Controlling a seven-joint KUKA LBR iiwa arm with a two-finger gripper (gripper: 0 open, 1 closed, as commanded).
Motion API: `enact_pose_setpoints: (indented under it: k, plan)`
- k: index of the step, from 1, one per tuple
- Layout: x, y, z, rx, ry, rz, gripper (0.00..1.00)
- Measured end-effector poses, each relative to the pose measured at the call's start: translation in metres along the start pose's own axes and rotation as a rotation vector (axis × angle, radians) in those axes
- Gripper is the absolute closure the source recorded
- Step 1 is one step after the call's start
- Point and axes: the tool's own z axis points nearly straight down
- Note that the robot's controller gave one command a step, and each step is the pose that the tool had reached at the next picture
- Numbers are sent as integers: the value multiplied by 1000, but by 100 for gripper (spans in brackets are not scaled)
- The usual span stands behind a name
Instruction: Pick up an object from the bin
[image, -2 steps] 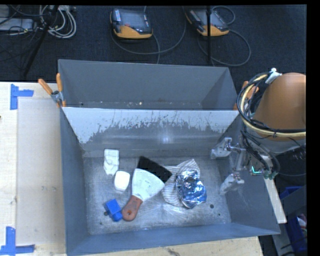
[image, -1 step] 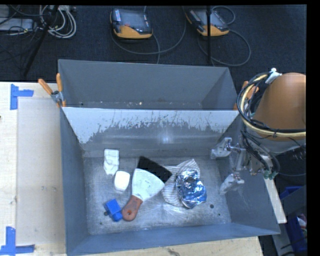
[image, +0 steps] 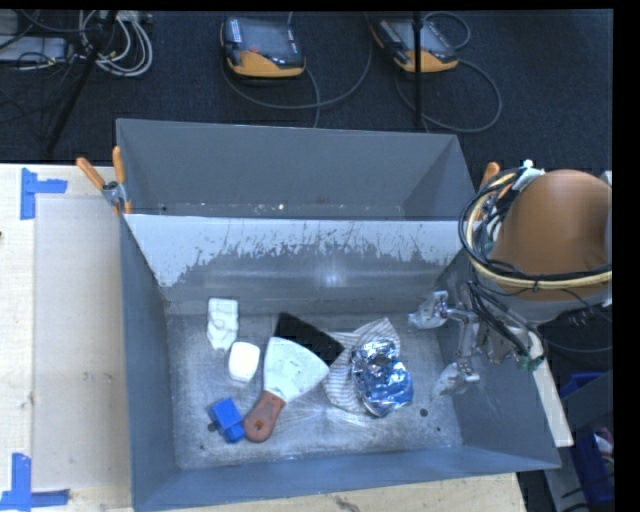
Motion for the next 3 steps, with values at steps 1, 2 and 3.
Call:
enact_pose_setpoints:
  k: [1, 2, 3]
  plan:
    - [-5, 8, 28, -2, 5, -272, 0]
    - [4, 8, 46, -2, 4, -385, 0]
    - [2, 9, 106, 0, 0, -596, 0]
